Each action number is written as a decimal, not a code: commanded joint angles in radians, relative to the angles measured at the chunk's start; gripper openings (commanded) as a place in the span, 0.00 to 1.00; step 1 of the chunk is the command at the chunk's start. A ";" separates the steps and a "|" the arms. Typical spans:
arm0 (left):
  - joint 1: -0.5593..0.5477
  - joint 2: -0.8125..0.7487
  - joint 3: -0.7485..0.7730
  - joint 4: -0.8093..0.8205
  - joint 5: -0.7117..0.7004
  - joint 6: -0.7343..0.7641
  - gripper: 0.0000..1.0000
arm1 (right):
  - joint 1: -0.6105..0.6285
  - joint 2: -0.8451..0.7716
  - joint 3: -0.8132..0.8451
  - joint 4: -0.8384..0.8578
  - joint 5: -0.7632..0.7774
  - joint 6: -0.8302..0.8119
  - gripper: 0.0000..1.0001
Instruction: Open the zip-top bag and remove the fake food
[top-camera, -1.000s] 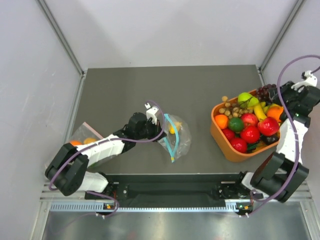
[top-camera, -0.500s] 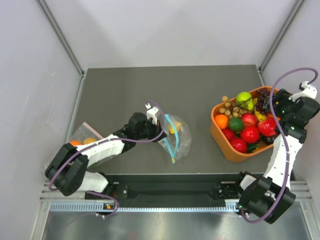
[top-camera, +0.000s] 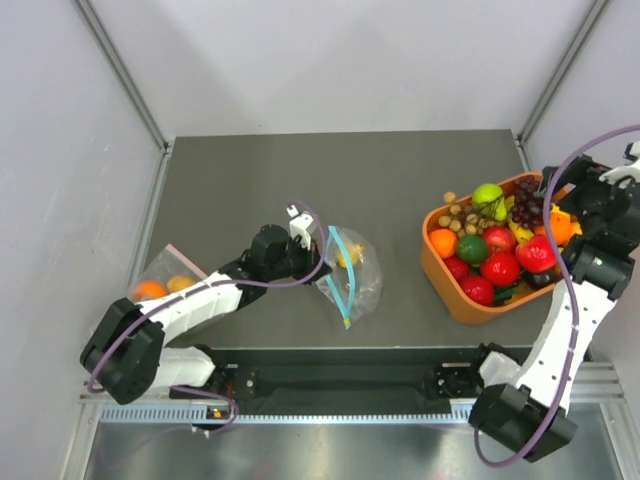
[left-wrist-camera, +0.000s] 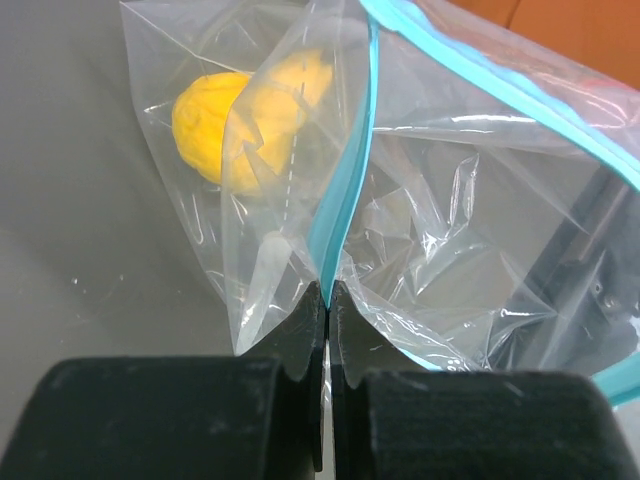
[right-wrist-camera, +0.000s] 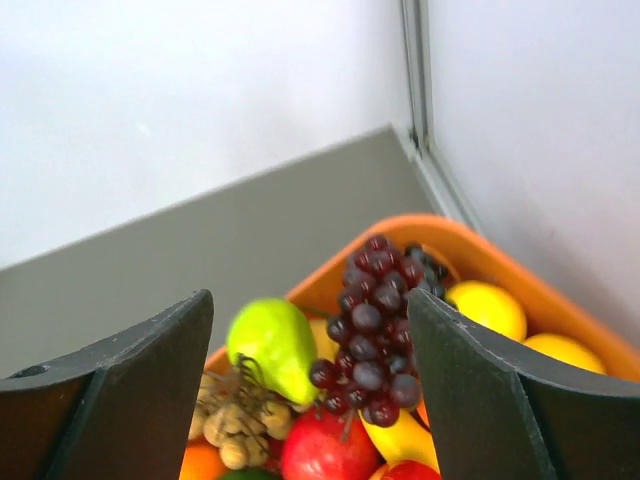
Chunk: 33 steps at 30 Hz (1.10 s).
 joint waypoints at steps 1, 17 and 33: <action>0.004 -0.052 0.027 -0.017 0.006 0.023 0.00 | 0.014 -0.068 0.093 -0.030 -0.004 0.004 0.78; 0.001 -0.139 0.046 -0.040 0.061 -0.017 0.00 | 0.661 -0.059 0.225 -0.205 0.169 -0.036 0.75; 0.001 -0.198 0.063 -0.116 0.006 -0.011 0.00 | 1.495 0.352 0.069 0.200 0.103 0.130 0.71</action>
